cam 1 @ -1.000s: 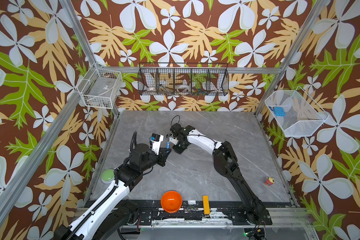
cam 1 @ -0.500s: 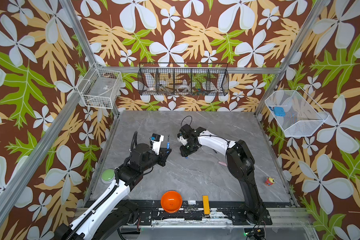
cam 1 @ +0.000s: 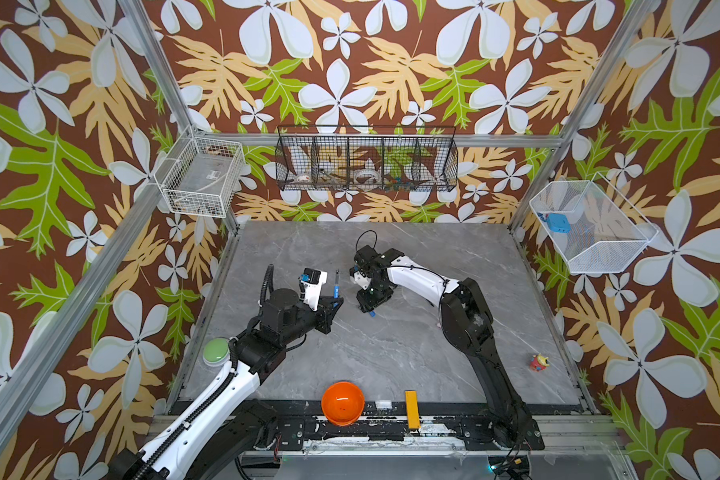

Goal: Insert the pens into the pen caps
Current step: 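Lower the right gripper onto the blue cap and close on it, then lift the blue cap with the right gripper toward the held pen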

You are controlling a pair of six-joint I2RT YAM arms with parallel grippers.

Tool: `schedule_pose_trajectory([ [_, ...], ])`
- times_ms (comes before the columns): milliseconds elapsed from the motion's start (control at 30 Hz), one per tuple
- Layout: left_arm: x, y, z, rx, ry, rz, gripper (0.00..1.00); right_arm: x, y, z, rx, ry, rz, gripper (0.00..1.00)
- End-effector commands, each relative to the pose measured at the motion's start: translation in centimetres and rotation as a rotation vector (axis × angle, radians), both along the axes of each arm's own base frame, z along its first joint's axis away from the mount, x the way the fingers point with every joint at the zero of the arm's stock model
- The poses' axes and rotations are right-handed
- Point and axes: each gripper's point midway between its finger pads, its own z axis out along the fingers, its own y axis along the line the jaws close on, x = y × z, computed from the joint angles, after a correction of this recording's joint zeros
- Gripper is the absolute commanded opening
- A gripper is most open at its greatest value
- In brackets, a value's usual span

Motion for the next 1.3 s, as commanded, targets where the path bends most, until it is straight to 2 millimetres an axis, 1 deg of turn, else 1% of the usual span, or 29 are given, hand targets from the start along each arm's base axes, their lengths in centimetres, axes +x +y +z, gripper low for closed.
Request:
schedule_pose_trajectory([
  [0,0.1,-0.2,0.7,-0.016,-0.028,-0.009,0.0,-0.9,-0.8,-0.6,-0.063,0.033,0.055,0.52],
  [100,0.1,-0.2,0.7,-0.016,-0.028,-0.008,0.0,-1.2,-1.0,-1.3,-0.089,0.044,0.066,0.5],
  [200,0.1,-0.2,0.6,-0.015,-0.026,-0.007,0.0,-1.5,-1.3,-1.8,-0.103,0.057,0.068,0.46],
  [400,0.2,-0.4,0.3,-0.014,-0.025,-0.016,0.0,-0.9,-1.1,-2.9,-0.102,0.041,0.051,0.33],
  [500,0.3,-0.5,0.1,-0.014,-0.027,-0.023,0.0,-0.6,-1.0,-2.7,-0.093,0.024,0.042,0.28],
  [633,0.6,-0.7,-0.4,-0.002,-0.054,-0.019,0.0,-0.1,-0.8,-0.5,-0.014,-0.036,0.013,0.21],
  [767,1.0,-1.3,-1.3,0.036,-0.088,-0.006,0.0,0.2,-0.8,2.1,0.101,-0.119,-0.025,0.19],
  [800,1.1,-1.3,-1.6,0.043,-0.099,0.001,0.0,0.4,-0.9,3.1,0.138,-0.149,-0.037,0.19],
  [967,1.8,-1.5,-2.5,0.049,-0.136,0.03,0.0,0.7,-2.2,5.8,0.282,-0.222,-0.119,0.16],
  [1067,2.2,-1.7,-2.5,0.044,-0.15,0.032,0.0,0.6,-3.2,6.3,0.323,-0.223,-0.156,0.16],
  [1133,2.3,-2.1,-2.7,0.044,-0.146,0.017,0.0,0.2,-3.6,6.4,0.338,-0.225,-0.163,0.16],
  [1167,2.3,-2.5,-2.7,0.043,-0.147,0.007,0.0,0.0,-3.5,6.8,0.36,-0.232,-0.161,0.16],
  [1267,1.7,-4.0,-3.5,0.076,-0.163,-0.015,0.0,-0.2,-3.0,9.0,0.467,-0.284,-0.171,0.15],
])
